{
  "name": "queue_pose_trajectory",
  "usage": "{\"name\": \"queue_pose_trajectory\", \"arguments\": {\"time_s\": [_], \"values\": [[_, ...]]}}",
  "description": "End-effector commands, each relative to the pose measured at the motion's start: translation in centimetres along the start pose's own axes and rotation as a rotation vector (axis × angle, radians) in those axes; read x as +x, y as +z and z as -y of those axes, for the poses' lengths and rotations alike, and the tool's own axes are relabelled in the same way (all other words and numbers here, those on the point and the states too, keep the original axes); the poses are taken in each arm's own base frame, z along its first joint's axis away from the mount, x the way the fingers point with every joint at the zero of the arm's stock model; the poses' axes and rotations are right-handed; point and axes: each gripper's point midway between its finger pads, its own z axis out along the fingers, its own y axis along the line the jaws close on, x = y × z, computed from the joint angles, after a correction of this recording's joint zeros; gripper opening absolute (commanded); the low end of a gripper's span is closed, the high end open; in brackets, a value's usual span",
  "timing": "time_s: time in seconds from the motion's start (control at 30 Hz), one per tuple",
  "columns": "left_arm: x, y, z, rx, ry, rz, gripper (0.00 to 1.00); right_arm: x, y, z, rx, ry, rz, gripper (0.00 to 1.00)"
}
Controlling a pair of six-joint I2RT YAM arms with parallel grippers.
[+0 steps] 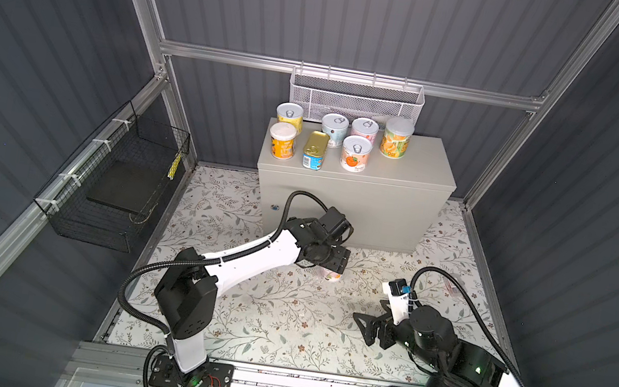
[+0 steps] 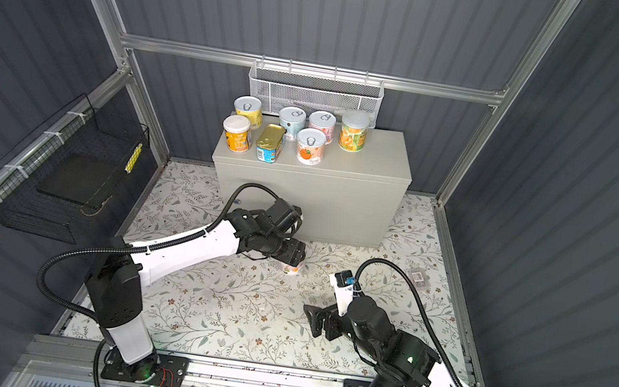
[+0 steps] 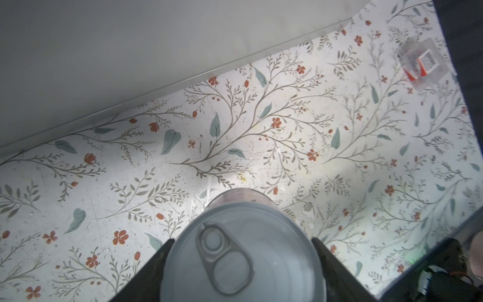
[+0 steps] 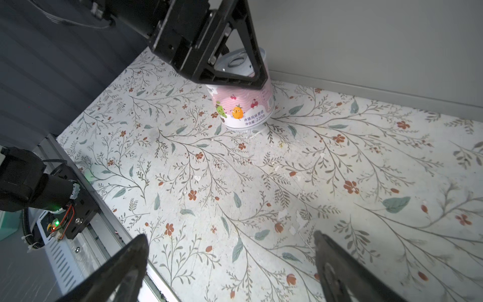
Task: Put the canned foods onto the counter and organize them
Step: 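Lift the pink can with the left gripper while the right gripper approaches it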
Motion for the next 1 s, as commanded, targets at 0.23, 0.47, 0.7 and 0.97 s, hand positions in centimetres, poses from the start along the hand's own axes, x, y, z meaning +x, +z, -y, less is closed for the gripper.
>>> {"name": "queue_pose_trajectory", "arguments": {"time_s": [0.23,0.47,0.7,0.97], "values": [[-1.2,-5.6,4.5,0.214,0.019,0.007,0.54,-2.4,2.0,-1.5,-0.056,-0.066,0.129,0.99],[-0.1,-7.5,4.7,0.239,0.034,-0.016,0.55,-4.4,2.6,-2.2,-0.057,-0.117,0.208,0.99],[0.3,-9.6,6.0,0.322,0.034,-0.013,0.56,-5.3,3.8,-3.1,-0.078,-0.149,0.230,0.99],[0.8,-10.4,7.3,0.408,0.028,-0.033,0.56,-6.6,4.4,-4.0,-0.100,-0.145,0.255,0.98]]}}
